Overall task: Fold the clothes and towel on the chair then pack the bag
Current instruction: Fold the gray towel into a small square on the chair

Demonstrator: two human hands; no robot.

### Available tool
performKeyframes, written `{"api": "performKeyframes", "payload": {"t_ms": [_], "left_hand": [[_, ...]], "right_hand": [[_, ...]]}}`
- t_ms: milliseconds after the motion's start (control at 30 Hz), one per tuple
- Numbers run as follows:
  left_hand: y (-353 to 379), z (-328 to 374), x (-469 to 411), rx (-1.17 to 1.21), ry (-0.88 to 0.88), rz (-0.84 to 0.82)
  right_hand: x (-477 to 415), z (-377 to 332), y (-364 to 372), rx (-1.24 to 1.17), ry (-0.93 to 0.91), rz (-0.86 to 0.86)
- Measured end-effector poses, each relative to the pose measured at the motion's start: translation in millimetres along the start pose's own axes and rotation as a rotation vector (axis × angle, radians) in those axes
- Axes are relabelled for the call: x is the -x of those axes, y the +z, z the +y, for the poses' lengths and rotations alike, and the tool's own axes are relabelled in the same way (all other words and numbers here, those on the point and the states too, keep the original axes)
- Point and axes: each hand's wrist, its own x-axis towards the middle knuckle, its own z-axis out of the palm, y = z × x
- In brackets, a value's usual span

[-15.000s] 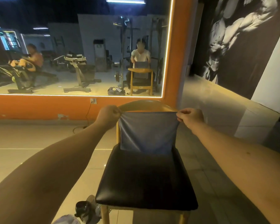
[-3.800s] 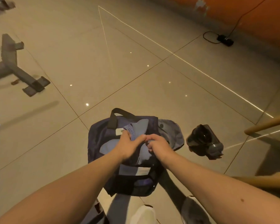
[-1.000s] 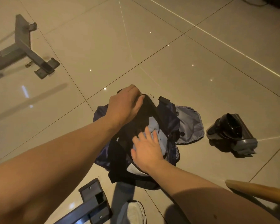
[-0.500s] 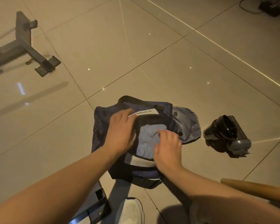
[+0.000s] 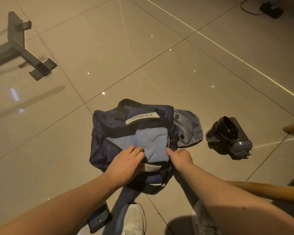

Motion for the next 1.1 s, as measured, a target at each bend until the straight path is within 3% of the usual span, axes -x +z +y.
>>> {"api": "performKeyframes", "payload": {"t_ms": [200,300,433,533,633,700,800,900,1000,1100], "left_hand": [[-10.4,-2.7,-1.7,0.068,-0.024,0.053],[-25.2,-5.1,1.0,0.192,-0.130,0.095],[-48.6,-22.4,8.0,0.300,-0.299,0.196],[-49.1,-34.8,8.5,0.241,-0.407,0.217],[-39.5,-38.8,13.2,0.150,-0.394,0.197],[-42.1,-44.4,17.1,0.126,-0.480,0.312],[-51.0,-59.6,20.7,0.202,-0.856,0.464],[-46.6,-80.9,22.6,0.516,-1.195,0.373],[-35.1,-90.8,23.2,0.782,-1.244,0.135],[-26.2,-95.4,24.0,0.572,-1.183,0.165]], "right_hand": [[11.8,-13.7,-17.7,0.422,-0.140,0.055],[31.1,-15.5,-29.3,0.413,-0.278,0.180],[61.1,-33.3,-28.5,0.245,-0.661,0.201],[62.5,-45.5,-19.4,0.350,-0.832,0.230],[47.7,-47.0,-2.1,0.227,-0.653,0.272],[40.4,-48.0,8.3,0.105,-0.555,0.266],[28.6,-54.2,14.9,-0.200,-0.354,0.276],[13.5,-57.2,10.2,-0.363,-0.053,0.232],[12.7,-57.2,5.9,-0.319,-0.068,0.016],[19.4,-65.7,6.3,-0.077,-0.265,0.052]]}}
